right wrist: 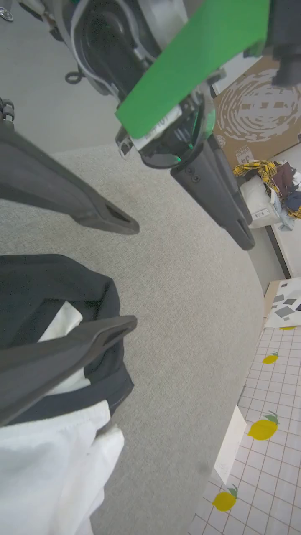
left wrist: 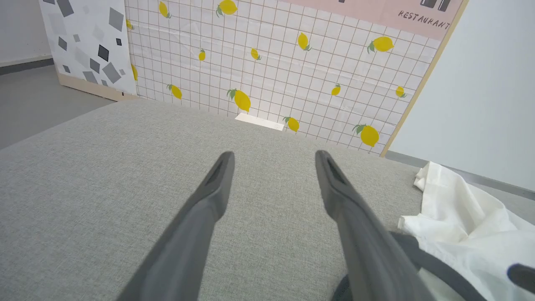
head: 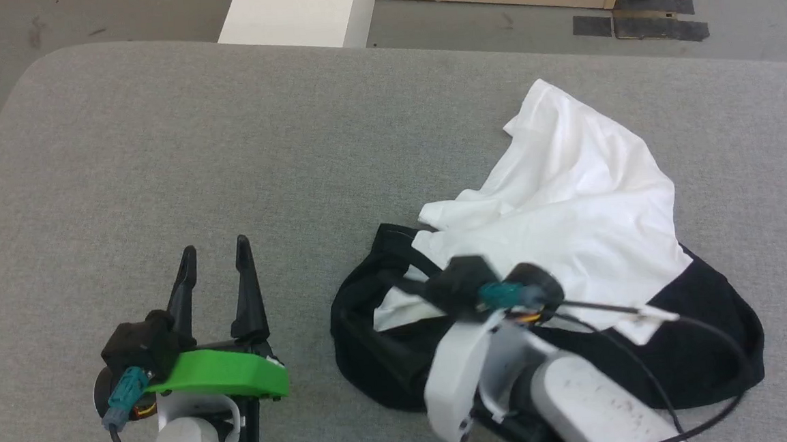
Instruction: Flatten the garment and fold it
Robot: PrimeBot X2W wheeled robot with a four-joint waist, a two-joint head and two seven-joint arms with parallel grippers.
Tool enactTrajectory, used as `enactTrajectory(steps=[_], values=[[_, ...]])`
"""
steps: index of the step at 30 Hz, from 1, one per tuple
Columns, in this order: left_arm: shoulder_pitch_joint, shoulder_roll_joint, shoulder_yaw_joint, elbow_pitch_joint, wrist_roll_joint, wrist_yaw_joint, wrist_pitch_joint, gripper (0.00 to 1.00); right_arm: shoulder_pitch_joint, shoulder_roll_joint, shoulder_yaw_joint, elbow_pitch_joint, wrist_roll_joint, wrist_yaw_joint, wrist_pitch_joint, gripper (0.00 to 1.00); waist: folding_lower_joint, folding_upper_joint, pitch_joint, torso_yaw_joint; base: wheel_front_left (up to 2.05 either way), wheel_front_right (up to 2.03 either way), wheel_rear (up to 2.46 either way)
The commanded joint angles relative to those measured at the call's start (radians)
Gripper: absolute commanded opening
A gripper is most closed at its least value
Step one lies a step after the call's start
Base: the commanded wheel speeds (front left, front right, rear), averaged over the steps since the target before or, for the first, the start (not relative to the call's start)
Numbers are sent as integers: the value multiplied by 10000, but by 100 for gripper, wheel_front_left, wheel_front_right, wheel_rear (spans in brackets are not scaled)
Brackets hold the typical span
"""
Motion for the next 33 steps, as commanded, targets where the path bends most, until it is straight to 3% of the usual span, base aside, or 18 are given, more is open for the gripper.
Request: enactTrajectory(steps=[1, 6, 12, 17, 22, 33], values=[[-104, -22, 12, 39, -90, -13, -36, 100, -85, -8, -281, -62, 242, -13, -282, 100, 0, 111, -42, -29, 0, 0, 0], [75, -22, 99, 75, -22, -52, -36, 100, 350, -8, -2100, -691, -17, -13, -1335, 100, 0, 111, -222, -231, 0, 0, 0], [395, 96, -413, 646, 354, -517, 1, 100, 1701, -8, -4856, -1483, -1682, -13, -1997, 100, 0, 111, -400, -616, 0, 0, 0], [845, 444, -1082, 1059, 437, -768, 1509, 100, 2746, -8, -6239, -1651, -1891, -13, -1986, 100, 0, 111, -520, -928, 0, 0, 0], [1452, 648, -1463, 902, -105, -916, 3620, 100, 3420, -8, -6703, -1760, -1490, -13, -2052, 100, 0, 111, -566, -1239, 0, 0, 0], [1832, 534, -1519, 602, -1119, -471, 6628, 100, 3327, -8, -6180, -1717, -1174, -13, -2191, 100, 0, 111, -428, -1812, 0, 0, 0]])
